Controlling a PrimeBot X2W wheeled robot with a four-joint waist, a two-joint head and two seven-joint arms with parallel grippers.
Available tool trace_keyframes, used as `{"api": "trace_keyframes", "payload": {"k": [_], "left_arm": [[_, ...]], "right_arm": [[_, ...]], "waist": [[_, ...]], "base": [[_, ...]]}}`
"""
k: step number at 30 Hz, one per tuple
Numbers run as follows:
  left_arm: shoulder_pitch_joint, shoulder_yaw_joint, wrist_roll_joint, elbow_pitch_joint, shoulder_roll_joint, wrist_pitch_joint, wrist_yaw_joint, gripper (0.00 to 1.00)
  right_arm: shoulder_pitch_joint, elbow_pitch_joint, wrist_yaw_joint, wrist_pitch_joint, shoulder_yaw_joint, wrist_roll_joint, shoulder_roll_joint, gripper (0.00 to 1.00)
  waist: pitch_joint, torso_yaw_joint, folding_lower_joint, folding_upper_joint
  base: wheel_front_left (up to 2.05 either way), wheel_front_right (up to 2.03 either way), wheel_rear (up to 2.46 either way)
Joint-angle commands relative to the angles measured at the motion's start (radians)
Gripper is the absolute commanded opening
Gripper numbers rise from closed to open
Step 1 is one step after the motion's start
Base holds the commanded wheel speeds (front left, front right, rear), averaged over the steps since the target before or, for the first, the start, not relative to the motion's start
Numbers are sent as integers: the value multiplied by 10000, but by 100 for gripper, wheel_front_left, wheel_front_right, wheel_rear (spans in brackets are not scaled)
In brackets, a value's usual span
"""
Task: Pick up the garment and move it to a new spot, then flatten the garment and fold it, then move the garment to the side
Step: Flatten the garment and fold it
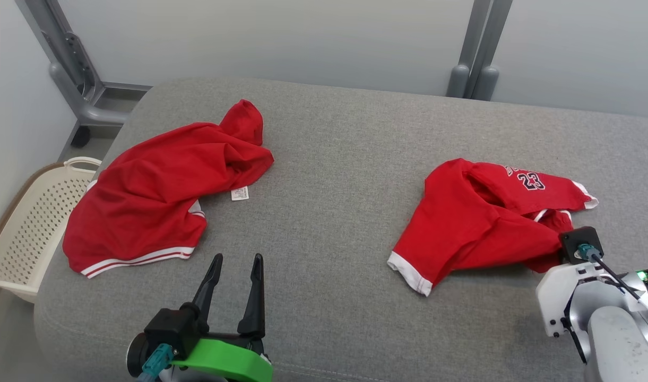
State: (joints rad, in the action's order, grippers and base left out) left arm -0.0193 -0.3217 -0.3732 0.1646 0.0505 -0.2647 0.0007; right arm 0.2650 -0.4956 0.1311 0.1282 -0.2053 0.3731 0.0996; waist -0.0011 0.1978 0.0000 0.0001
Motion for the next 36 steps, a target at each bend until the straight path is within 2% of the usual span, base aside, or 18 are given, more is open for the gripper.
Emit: {"api": "trace_keyframes", "payload": {"k": [1,2,8,13,22,24,28,36], "left_arm": [[39,52,83,22,9,1,-18,100],[28,58,94,28,9,1,-36,100],[17,84,157,91,9,1,-69,100],[154,120,190,139,9,1,-62,100],[410,324,239,236,136,1,51,100],[469,361,226,237,140,1,67,100],[529,419,256,262,146,1,45,100],[770,641,338,194,125,1,116,100]], "right_arm": [[-189,-81,-6,43,-35,156,188,45],[-216,-169,-6,75,-34,174,220,100],[-439,-362,-6,169,-23,5,214,100],[-761,151,-6,-308,-413,-607,-75,100],[-1645,1783,-6,-1205,-612,-2813,-455,100],[-1781,2071,-6,-1386,-604,-3675,-478,100],[-2048,2283,-6,-1814,-536,-5923,-483,100],[-2631,2265,-5,-3012,450,-7547,-476,100]], "waist": [[-10,15,0,-1],[-16,26,0,-1],[-74,80,0,-1],[-228,29,0,-1],[-555,-400,0,-1],[-615,-529,0,-1],[-753,-773,0,-1],[-919,-1256,0,-1]], "base": [[0,0,0],[0,0,0],[0,0,0],[0,0,0],[0,0,0],[0,0,0],[0,0,0],[0,0,0]]}}
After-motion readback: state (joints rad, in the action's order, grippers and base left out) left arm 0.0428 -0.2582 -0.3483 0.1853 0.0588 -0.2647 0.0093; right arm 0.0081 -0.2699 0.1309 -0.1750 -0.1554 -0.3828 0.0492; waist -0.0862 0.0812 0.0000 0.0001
